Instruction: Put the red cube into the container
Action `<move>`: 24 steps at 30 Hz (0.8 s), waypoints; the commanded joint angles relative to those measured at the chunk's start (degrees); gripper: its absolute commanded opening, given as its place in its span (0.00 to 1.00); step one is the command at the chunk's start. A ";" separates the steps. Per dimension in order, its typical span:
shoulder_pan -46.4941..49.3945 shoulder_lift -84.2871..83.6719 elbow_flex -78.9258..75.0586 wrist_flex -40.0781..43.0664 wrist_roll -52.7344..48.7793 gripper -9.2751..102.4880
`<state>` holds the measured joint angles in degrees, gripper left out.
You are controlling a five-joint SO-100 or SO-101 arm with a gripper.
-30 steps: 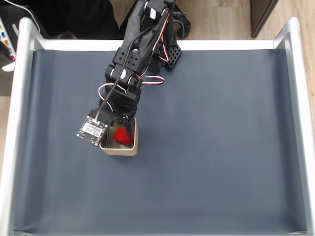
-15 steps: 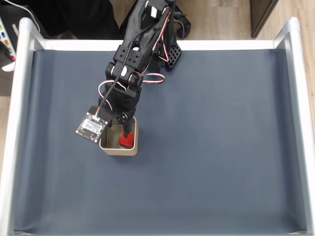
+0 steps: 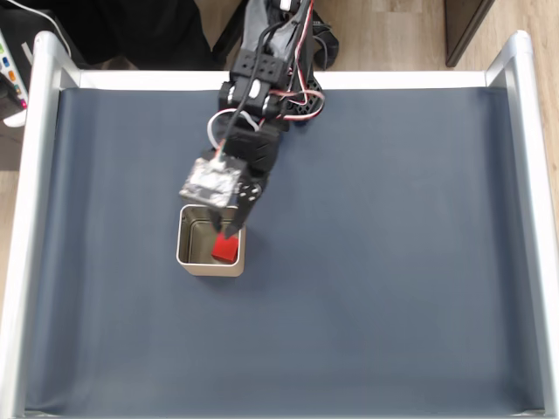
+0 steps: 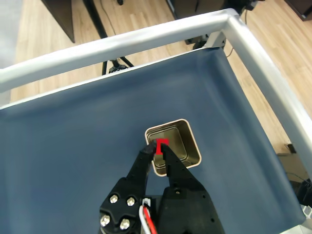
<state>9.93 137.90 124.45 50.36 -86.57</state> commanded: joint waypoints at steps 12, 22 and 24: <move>-9.58 26.89 23.47 -1.23 -1.23 0.08; -9.84 43.59 38.76 -2.46 -1.49 0.08; -10.11 45.62 40.87 -2.29 -0.97 0.08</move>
<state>0.62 181.14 164.79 48.87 -88.33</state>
